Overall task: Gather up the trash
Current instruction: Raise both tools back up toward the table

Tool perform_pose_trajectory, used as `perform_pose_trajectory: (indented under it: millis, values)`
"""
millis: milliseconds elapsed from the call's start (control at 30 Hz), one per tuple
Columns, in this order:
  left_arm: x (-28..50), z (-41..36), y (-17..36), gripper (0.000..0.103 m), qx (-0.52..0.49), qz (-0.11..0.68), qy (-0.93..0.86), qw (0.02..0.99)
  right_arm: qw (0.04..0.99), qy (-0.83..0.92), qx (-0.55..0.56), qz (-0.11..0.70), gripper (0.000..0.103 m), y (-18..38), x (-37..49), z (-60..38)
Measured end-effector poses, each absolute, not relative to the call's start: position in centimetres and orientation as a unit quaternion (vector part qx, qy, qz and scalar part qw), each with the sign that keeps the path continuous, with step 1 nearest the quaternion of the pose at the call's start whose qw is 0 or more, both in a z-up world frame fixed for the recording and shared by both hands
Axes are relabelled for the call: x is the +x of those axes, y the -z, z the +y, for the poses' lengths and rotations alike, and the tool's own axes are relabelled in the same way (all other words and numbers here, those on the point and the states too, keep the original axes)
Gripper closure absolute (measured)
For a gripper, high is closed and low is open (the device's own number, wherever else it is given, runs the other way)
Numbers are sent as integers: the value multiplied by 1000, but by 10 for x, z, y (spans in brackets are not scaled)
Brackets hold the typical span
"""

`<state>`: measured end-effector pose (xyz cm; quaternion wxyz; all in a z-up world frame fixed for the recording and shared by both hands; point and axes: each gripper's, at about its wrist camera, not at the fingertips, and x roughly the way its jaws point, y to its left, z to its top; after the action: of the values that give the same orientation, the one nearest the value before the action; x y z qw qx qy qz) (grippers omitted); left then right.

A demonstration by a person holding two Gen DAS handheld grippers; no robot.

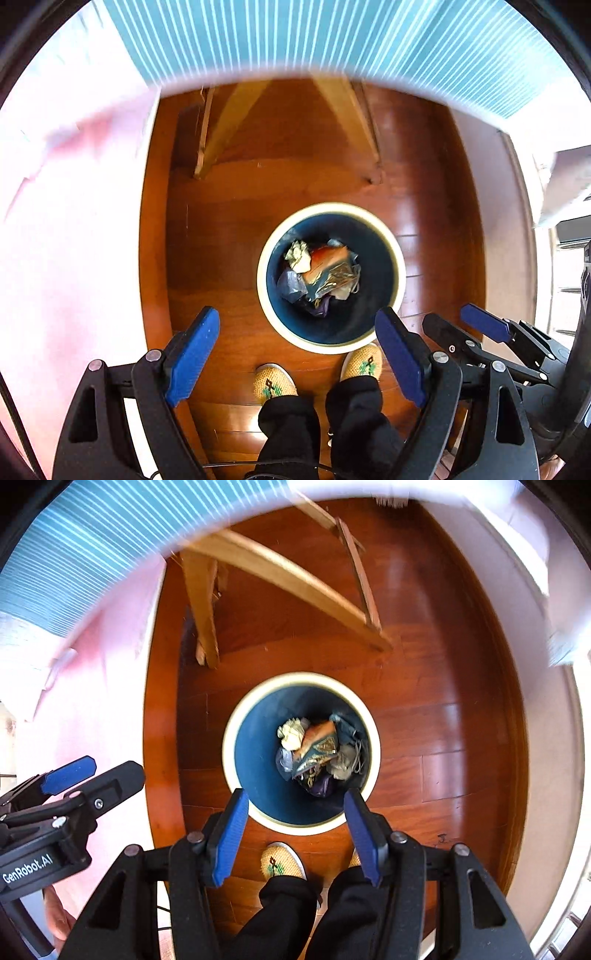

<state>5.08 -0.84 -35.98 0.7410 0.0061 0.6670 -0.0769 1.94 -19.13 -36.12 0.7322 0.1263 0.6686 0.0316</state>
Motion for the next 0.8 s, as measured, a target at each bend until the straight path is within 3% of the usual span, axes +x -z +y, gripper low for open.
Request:
perform_pose_trajectory:
  millis: [800]
  values:
    - [22,25,72,18,35,533,120,837,820,-21,97,563,49,99,-5,-163]
